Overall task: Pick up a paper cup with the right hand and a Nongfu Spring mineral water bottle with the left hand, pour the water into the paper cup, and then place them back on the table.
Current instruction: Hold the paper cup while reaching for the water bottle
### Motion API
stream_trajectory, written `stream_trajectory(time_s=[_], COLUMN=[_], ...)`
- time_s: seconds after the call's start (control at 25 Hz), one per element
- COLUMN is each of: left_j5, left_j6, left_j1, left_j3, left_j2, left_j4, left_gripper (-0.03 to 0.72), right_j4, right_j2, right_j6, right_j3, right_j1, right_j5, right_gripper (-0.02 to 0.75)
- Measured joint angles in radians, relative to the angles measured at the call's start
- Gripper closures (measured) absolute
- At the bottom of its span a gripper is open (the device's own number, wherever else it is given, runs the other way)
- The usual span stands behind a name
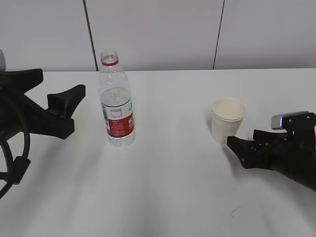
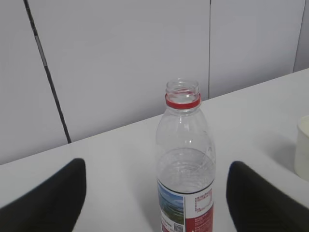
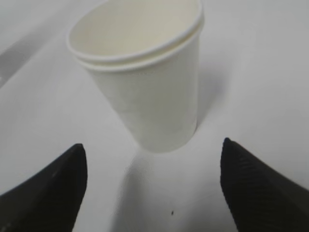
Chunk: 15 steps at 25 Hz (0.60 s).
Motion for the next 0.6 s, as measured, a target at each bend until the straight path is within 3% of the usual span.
stream_trajectory(time_s=[0.6], left_j5=[-0.011], left_j6=[-0.006], left_j1=[0.0], left_j3=[0.0], left_j2=[0.0], left_j4=[0.002], left_gripper=[0.157], right_j4=[-0.079], right_j2=[0.021], right_j6=[0.031], right_j3=[-0.168], right_j1=[0.0], right_j5=[0.0], right_gripper=[0.097])
